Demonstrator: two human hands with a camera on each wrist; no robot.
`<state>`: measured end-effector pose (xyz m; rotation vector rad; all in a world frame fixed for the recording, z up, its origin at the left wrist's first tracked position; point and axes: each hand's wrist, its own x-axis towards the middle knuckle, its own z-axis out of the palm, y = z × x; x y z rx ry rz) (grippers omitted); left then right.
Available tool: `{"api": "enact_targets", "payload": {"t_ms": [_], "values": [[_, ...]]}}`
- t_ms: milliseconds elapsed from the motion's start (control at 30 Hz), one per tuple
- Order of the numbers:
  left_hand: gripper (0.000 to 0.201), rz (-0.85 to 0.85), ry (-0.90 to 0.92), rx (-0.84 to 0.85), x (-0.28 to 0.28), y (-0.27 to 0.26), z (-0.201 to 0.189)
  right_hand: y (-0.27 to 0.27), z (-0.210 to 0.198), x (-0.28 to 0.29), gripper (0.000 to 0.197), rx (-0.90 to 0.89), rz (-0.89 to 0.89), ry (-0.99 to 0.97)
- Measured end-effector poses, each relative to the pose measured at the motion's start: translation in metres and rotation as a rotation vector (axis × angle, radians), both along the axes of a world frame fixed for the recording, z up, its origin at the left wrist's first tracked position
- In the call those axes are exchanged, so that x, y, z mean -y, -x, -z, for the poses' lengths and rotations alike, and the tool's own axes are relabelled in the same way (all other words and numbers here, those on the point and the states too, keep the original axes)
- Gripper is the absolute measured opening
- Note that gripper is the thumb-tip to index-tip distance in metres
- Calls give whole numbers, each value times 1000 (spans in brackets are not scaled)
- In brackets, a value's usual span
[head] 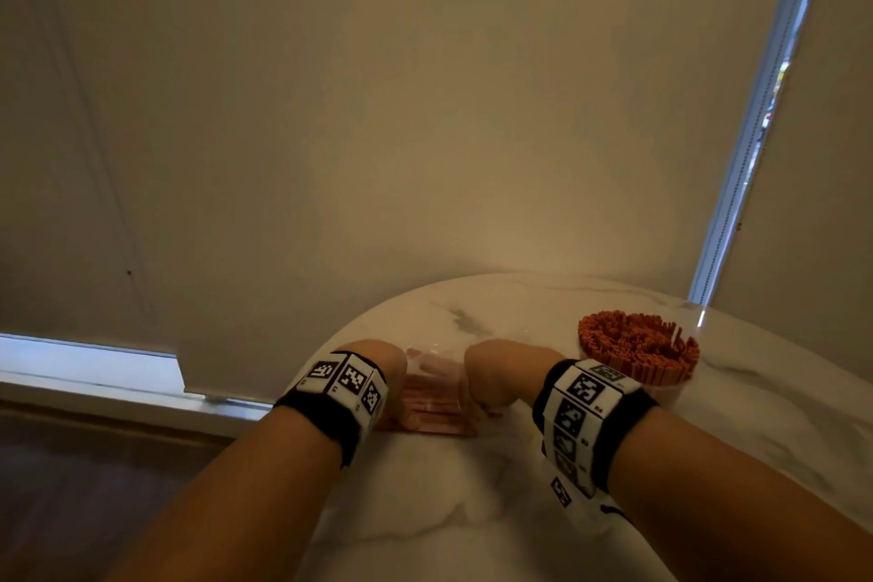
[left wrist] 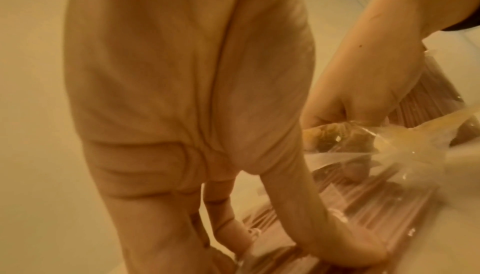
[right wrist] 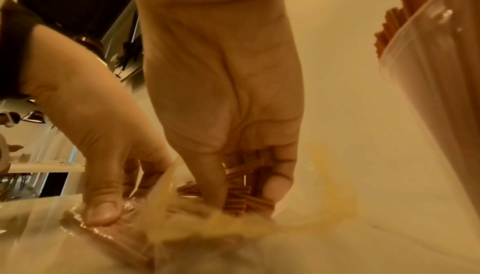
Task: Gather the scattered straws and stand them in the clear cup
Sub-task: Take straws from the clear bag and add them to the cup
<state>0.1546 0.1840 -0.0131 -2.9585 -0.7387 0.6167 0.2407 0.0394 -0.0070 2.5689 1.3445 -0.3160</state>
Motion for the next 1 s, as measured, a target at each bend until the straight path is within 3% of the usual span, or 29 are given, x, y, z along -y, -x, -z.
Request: {"api": "enact_targets", "payload": {"t_ms": [100, 300, 500, 667, 733, 833, 1000], "values": [[75, -20, -14, 29, -3, 0, 8, -1, -1, 0, 16, 24, -12, -1], [80, -10, -15, 53, -2, -5, 8, 10, 0, 3, 30, -21, 35, 118], [81, -63, -52, 62, -2, 1, 14, 19, -2, 17, 26, -40, 48, 38], [65, -63, -87, 91, 2, 7, 18, 27, -11, 34, 9, 107, -9, -102], [59, -58, -88, 90, 5, 9, 18, 29, -12, 43, 16, 144, -13, -83], [65, -28, -71, 99, 11, 15, 16, 30, -14, 60, 23, 167, -23, -26], [58, -7, -39, 83, 24, 28, 9, 39, -24, 89, 31, 74, 19, -43]]}}
